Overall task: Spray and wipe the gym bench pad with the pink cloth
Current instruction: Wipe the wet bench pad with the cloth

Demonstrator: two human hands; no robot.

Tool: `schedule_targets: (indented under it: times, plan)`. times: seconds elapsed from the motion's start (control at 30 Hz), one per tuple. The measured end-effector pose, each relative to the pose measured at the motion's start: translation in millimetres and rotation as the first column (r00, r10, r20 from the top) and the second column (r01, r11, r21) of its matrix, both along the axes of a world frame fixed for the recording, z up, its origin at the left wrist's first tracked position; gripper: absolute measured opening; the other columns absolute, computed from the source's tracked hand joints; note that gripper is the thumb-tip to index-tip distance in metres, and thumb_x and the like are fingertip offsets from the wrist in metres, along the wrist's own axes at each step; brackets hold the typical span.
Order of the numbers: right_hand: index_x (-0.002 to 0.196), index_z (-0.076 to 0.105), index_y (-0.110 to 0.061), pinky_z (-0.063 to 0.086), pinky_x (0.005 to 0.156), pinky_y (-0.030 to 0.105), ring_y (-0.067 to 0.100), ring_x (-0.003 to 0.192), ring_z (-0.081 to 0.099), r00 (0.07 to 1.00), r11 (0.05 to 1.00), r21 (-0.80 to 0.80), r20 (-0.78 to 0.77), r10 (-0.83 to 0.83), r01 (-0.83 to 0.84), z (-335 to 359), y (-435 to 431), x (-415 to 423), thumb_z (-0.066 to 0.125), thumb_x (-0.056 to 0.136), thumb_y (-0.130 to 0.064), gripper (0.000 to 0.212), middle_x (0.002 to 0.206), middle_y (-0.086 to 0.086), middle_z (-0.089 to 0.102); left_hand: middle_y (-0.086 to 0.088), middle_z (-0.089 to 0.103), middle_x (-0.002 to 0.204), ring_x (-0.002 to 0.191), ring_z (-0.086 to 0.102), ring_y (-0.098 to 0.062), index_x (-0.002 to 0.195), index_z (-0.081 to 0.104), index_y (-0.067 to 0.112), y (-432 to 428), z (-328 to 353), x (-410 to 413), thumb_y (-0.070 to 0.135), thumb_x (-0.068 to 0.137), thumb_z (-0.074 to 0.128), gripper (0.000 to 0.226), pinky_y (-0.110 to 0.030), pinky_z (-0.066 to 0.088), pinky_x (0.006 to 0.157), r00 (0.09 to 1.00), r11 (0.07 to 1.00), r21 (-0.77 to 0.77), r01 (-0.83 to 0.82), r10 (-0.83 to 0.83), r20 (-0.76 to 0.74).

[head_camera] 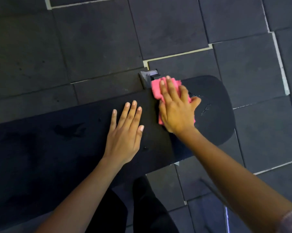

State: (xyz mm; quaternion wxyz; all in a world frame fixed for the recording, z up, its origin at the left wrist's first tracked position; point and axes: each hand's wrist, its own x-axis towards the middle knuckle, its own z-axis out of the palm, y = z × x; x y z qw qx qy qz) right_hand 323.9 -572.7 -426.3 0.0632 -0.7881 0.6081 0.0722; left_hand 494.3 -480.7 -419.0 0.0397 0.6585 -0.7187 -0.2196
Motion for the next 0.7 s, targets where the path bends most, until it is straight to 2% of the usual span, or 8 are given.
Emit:
schedule_targets:
  times: [0.07,0.2,0.3,0.37,0.43,0.5,0.6,0.7]
  plan:
    - [0.151,0.028,-0.022,0.03,0.082,0.047,0.031,0.122,0.034,0.995,0.995,-0.025,0.015,-0.095,0.095,2,-2,-28,0.03,0.098,-0.036,0.055,0.159,-0.001,0.027,-0.003,0.014,0.159,0.147,0.005,-0.016,0.149,0.022,0.014,-3,-1,-2,0.036,0.1,0.02,0.054,-0.046,0.002,0.119,1.0,1.0,0.018,0.008,-0.009,0.012]
    - [0.154,0.016,-0.024,0.03,0.09,0.05,0.029,0.135,0.025,0.981,0.981,0.012,0.027,-0.193,0.193,7,41,-56,0.025,0.097,-0.039,0.06,0.163,-0.002,0.015,-0.002,0.014,0.159,0.148,0.005,-0.016,0.149,0.023,0.013,1,-2,-13,0.036,0.1,0.019,0.055,-0.046,0.003,0.119,1.0,1.0,0.014,0.011,-0.011,0.0]
    - [0.154,0.019,-0.023,0.028,0.102,0.052,0.024,0.149,0.012,0.994,0.995,0.05,0.064,-0.087,0.084,6,72,-41,0.026,0.096,-0.039,0.061,0.163,-0.001,0.015,-0.006,0.014,0.159,0.147,0.007,-0.019,0.149,0.023,0.011,8,-3,-27,0.037,0.099,0.021,0.056,-0.049,0.007,0.119,1.0,1.0,0.016,-0.001,0.001,0.016]
    - [0.154,0.019,-0.023,0.017,0.114,0.056,0.022,0.151,0.006,0.995,0.999,0.052,0.1,-0.004,-0.002,2,53,-38,0.023,0.099,-0.04,0.058,0.163,-0.001,0.013,-0.007,0.014,0.159,0.147,0.008,-0.02,0.149,0.021,0.01,10,-5,-32,0.038,0.099,0.022,0.057,-0.05,0.007,0.118,0.999,1.0,0.011,-0.015,0.015,0.04]
    - [0.154,0.02,-0.024,0.01,0.115,0.062,0.022,0.151,0.007,0.995,0.998,0.029,0.084,0.056,-0.058,-2,17,-45,0.022,0.1,-0.041,0.057,0.163,-0.001,0.016,-0.008,0.015,0.159,0.147,0.009,-0.02,0.149,0.021,0.01,10,-7,-33,0.038,0.099,0.024,0.058,-0.052,0.007,0.118,0.999,1.0,0.001,-0.008,0.008,0.053]
    - [0.154,0.02,-0.025,0.01,0.113,0.064,0.023,0.15,0.011,0.997,0.998,0.021,0.046,0.059,-0.06,-5,-18,-60,0.021,0.1,-0.04,0.056,0.162,-0.001,0.019,-0.008,0.014,0.159,0.147,0.008,-0.02,0.149,0.02,0.01,10,-9,-32,0.039,0.099,0.024,0.058,-0.052,0.007,0.118,0.998,1.0,-0.001,0.006,-0.006,0.066]
    - [0.154,0.017,-0.026,0.008,0.113,0.066,0.024,0.15,0.01,0.999,0.999,0.017,-0.004,-0.035,0.035,-4,-38,-97,0.021,0.1,-0.038,0.056,0.163,-0.001,0.017,-0.008,0.011,0.16,0.148,0.006,-0.021,0.15,0.017,0.009,10,-8,-30,0.039,0.099,0.024,0.059,-0.052,0.006,0.118,0.994,0.999,0.015,0.036,-0.037,0.1]
    - [0.155,0.015,-0.023,0.005,0.111,0.07,0.026,0.151,0.005,0.992,0.992,-0.023,-0.033,-0.126,0.125,3,-11,-131,0.021,0.1,-0.037,0.057,0.164,0.0,0.011,-0.009,0.011,0.16,0.148,0.007,-0.021,0.15,0.017,0.008,10,-6,-32,0.039,0.099,0.024,0.06,-0.053,0.007,0.118,0.994,1.0,0.014,0.02,-0.021,0.108]
